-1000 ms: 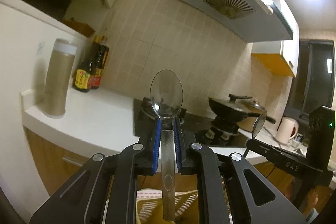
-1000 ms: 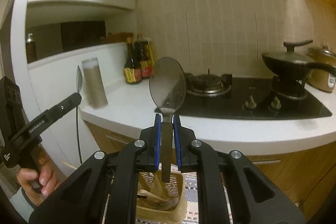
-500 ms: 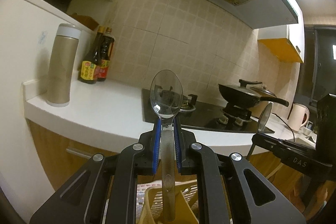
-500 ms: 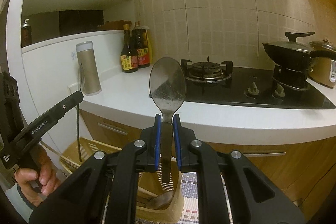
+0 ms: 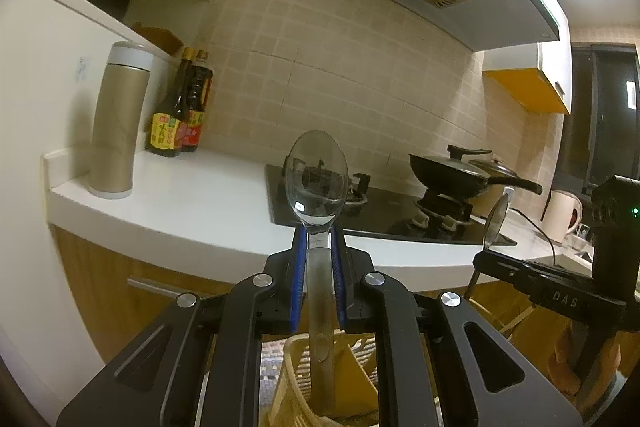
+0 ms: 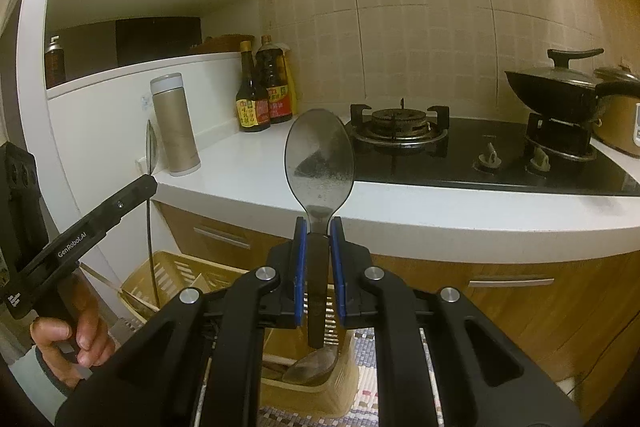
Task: Organize utensils
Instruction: 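Lift both spoons and carry them over the beige caddy, then open both tools to drop the spoons into the caddy, then move both tools back and lower them onto the remaining chopsticks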
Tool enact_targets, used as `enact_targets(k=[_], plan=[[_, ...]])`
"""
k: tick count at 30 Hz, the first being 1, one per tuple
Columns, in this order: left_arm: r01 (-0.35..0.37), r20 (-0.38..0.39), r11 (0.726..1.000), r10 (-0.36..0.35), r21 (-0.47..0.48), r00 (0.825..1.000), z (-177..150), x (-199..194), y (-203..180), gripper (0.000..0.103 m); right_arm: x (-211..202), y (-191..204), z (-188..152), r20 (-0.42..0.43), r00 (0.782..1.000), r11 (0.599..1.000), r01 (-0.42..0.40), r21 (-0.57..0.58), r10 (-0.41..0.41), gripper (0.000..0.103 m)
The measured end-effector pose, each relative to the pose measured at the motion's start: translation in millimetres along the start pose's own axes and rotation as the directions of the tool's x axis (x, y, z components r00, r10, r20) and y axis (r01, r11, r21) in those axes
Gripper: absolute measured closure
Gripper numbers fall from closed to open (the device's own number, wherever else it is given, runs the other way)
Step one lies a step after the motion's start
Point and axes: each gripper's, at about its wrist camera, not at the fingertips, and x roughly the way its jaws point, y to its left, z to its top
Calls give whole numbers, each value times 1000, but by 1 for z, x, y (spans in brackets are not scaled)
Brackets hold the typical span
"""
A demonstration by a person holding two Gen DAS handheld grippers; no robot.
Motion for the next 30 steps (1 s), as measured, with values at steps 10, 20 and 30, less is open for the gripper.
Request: enact_targets(k=[10, 20, 30], plan=[[31, -7, 999, -31, -19, 999, 5, -25, 3, 62, -16, -2, 0, -29, 998, 998, -51, 31, 52, 92], [43, 28, 999, -43, 4, 999, 22, -81, -11, 55, -70, 2, -1, -15, 997, 995, -77, 68, 78, 92], [55, 25, 996, -57, 75, 998, 19, -142, -38, 41, -114, 19, -19, -43, 996, 995, -71, 74, 74, 75]])
